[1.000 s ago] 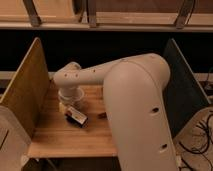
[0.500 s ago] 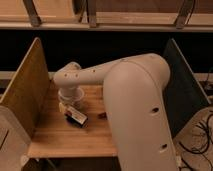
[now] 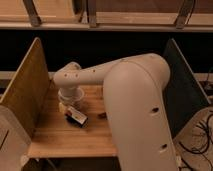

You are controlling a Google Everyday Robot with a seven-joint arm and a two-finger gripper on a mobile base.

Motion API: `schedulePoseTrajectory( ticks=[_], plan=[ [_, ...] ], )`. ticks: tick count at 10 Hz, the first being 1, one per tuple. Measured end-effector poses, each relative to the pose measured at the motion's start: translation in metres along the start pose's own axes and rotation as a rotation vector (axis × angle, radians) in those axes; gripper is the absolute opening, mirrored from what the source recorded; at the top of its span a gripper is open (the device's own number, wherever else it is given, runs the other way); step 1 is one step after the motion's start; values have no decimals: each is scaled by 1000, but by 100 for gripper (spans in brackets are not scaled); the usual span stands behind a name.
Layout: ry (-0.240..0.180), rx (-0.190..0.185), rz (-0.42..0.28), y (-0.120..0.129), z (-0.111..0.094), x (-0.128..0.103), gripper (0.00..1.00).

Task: Place the eraser on the white sponge

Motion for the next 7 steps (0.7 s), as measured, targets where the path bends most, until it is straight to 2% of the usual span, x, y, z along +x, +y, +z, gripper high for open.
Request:
schedulePoseTrajectory(
  ticks=[2, 7],
  plan=[
    [0, 0, 0, 0, 0, 0, 78],
    [0, 0, 0, 0, 0, 0, 80]
  ],
)
